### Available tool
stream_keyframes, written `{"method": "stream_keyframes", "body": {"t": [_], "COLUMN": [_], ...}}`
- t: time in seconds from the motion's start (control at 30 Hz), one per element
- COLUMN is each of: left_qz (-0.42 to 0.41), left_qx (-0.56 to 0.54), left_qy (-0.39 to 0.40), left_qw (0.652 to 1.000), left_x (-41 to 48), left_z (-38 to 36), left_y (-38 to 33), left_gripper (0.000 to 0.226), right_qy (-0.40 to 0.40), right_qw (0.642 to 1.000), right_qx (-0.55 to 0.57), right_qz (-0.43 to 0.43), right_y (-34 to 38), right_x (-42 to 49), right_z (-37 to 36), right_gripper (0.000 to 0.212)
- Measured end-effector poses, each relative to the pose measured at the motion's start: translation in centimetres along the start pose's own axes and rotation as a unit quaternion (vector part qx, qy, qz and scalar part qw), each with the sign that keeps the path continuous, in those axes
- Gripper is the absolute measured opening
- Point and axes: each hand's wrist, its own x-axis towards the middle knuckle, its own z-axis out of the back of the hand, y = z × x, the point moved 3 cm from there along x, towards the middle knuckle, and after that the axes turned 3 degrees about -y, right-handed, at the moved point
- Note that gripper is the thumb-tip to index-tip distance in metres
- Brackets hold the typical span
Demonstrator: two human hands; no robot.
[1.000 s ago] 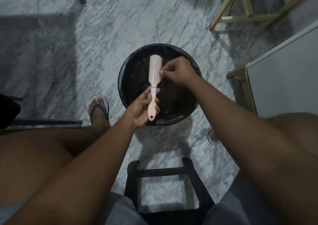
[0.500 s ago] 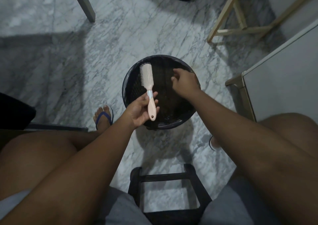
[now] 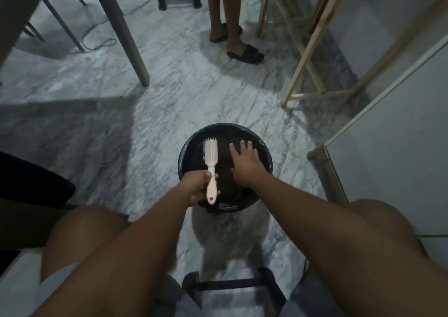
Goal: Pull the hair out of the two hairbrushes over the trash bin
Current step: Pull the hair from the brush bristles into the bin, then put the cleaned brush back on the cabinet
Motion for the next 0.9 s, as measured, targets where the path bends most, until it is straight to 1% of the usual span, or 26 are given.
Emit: {"method": "stream_keyframes", "body": {"t": [0.23, 0.43, 0.57, 0.63, 0.73, 0.9], "left_qz": [0.029, 0.06, 0.071, 0.072, 0.056, 0.021], "left_qx": [0.035, 0.03, 0.027, 0.032, 0.049, 0.078], "left_qy": [-0.01, -0.028, -0.031, -0.035, -0.036, -0.018], "left_qw": [0.999, 0.997, 0.997, 0.996, 0.997, 0.997], "left_x": [2.6, 6.4, 7.1, 6.4, 3.4, -5.1], "left_z": [-0.7, -1.1, -1.6, -2.0, -2.9, -6.6], "left_y": [1.3, 2.8, 2.8, 2.2, -0.4, -7.6], "left_gripper": [0.033, 0.031, 0.032, 0.031, 0.03, 0.032], "right_qy": [0.027, 0.075, 0.096, 0.098, 0.083, 0.031], "right_qw": [0.999, 0.996, 0.995, 0.994, 0.995, 0.996], "right_qx": [0.005, 0.021, 0.018, 0.02, 0.029, 0.067], "right_qz": [-0.023, -0.032, -0.031, -0.034, -0.037, -0.056], "right_y": [-1.1, -2.1, -2.7, -2.9, -3.2, -3.9], "right_x": [0.9, 2.0, 2.1, 1.6, 0.5, -2.7], "right_z": [-2.4, -5.0, -5.5, -4.5, -0.9, 9.3], "right_gripper": [0.082, 0.086, 0.088, 0.088, 0.087, 0.082]}}
